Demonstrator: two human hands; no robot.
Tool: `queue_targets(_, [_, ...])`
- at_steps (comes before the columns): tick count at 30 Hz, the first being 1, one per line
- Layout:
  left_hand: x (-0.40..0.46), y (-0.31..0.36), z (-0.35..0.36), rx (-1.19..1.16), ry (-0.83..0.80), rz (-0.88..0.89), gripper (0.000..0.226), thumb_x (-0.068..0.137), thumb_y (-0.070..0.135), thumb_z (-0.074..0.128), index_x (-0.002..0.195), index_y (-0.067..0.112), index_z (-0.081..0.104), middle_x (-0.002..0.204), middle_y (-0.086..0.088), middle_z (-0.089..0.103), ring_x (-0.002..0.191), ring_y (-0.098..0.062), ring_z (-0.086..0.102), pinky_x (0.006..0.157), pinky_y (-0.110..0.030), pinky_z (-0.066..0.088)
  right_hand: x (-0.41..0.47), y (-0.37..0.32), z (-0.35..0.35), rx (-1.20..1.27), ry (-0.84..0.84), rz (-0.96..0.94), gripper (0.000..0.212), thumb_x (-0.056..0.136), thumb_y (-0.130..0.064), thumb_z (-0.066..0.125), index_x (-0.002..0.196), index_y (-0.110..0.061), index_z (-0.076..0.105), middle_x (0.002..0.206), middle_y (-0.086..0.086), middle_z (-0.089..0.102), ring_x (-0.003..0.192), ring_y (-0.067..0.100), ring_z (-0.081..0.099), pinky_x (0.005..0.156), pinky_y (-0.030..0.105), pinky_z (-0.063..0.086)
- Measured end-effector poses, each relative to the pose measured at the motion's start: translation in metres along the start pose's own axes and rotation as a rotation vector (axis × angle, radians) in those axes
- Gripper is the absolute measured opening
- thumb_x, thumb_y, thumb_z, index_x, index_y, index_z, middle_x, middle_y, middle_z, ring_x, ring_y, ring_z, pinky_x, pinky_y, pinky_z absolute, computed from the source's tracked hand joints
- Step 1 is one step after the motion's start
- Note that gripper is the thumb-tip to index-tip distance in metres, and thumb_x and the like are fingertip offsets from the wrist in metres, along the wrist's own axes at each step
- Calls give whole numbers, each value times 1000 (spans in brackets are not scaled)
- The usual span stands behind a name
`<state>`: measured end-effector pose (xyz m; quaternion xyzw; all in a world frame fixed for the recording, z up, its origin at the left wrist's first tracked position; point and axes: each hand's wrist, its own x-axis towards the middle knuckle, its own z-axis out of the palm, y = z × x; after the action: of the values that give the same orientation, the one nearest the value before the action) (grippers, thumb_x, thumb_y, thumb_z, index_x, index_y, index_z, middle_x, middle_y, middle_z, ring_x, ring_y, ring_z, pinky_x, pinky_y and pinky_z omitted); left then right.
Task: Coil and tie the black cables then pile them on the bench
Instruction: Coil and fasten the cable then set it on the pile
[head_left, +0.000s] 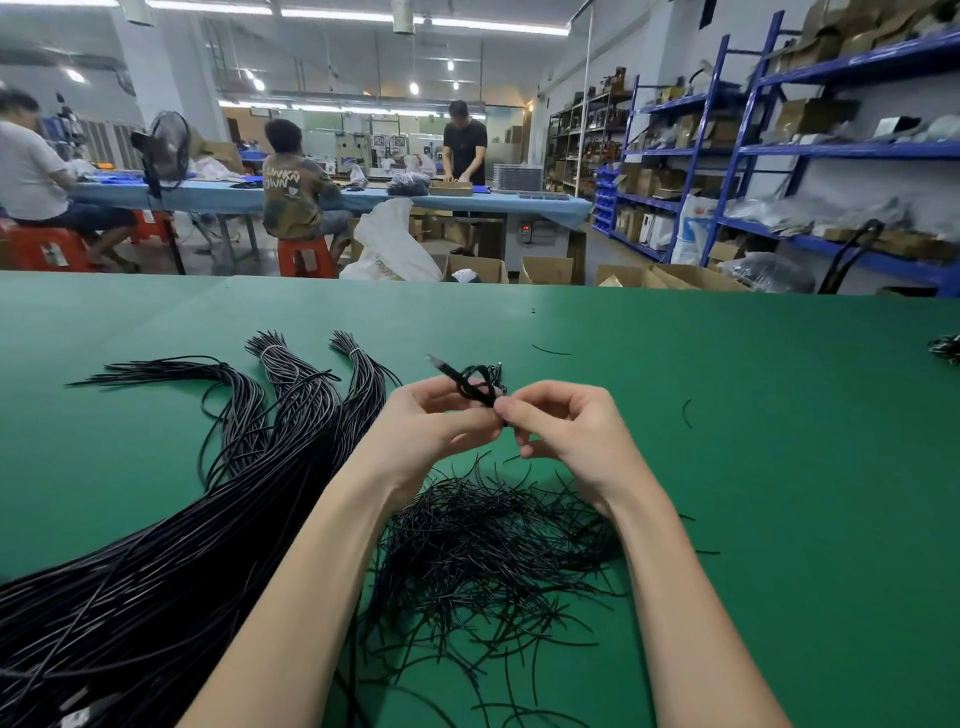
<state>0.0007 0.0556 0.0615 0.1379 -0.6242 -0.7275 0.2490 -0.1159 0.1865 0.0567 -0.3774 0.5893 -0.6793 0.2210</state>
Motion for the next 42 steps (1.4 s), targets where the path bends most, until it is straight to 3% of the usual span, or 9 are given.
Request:
queue_targets(5, [-1, 8, -4, 130, 17, 32, 14, 78, -4, 79, 86, 7, 77, 90, -15, 77, 83, -20, 75, 78, -26, 60, 0, -10, 3, -162, 75, -164, 11, 82, -12, 86, 89, -16, 78, 76, 3, 75, 60, 17, 68, 61, 27, 59])
queue_targets(10, [-6, 13, -6, 162, -63, 11, 24, 83, 6, 78, 103, -4, 71, 93, -17, 77, 84, -23, 76, 75, -20, 58, -2, -8, -2, -64, 47, -82, 5, 83, -7, 83, 86, -11, 82, 74, 6, 76, 60, 11, 66, 59, 21, 57])
queue_targets(17, [-5, 6, 0, 249, -32, 117, 9, 87, 5, 75, 96, 5, 78, 91, -16, 77, 83, -23, 77, 76, -22, 58, 0, 0, -1, 60, 97, 99, 7, 85, -11, 80, 79, -9, 80, 62, 1, 65, 52, 6, 55, 50, 16, 48])
queue_targets(24, [-2, -17, 11, 733, 134, 655, 27, 84, -6, 73, 104, 10, 80, 90, 5, 72, 81, 5, 68, 77, -9, 52, 6, 7, 1, 286, 219, 269, 6, 88, -4, 75, 92, 1, 75, 66, 3, 68, 54, 5, 61, 48, 14, 49])
queue_targets(28, [3, -15, 10, 238, 31, 138, 19, 90, 10, 72, 108, 8, 75, 98, -5, 77, 89, -13, 74, 76, -18, 55, 2, 9, -2, 187, 239, 60, 4, 88, -3, 76, 85, -5, 77, 71, 6, 75, 64, 12, 72, 59, 18, 56])
queue_targets(31, [7, -11, 4, -142, -36, -222, 37, 83, 38, 70, 99, 5, 73, 94, -11, 74, 71, -14, 64, 64, -20, 53, 1, 10, 0, 117, 189, -51, 8, 87, -1, 76, 83, -8, 78, 72, 8, 76, 66, 15, 74, 62, 20, 58])
queue_targets(36, [6, -8, -4, -177, -44, -273, 18, 72, 20, 79, 85, 7, 81, 88, -5, 76, 70, -9, 68, 61, -17, 54, -2, 9, -1, 84, 70, -11, 9, 85, -7, 79, 81, -14, 82, 78, 9, 77, 70, 16, 73, 62, 22, 59])
queue_targets(39, [6, -10, -5, -226, -75, -228, 44, 70, 7, 79, 112, -2, 71, 106, -17, 75, 87, -19, 70, 83, -26, 59, -1, 9, -1, 78, 85, 60, 4, 83, -14, 82, 80, -16, 83, 82, 9, 78, 73, 15, 73, 63, 21, 58])
queue_targets(42, [5, -11, -2, -79, -50, -65, 46, 64, 14, 82, 109, 5, 73, 111, -13, 75, 104, -20, 70, 101, -32, 51, 0, 7, 2, 208, 65, 204, 8, 77, -20, 83, 83, -15, 83, 88, 7, 79, 75, 12, 73, 63, 20, 56])
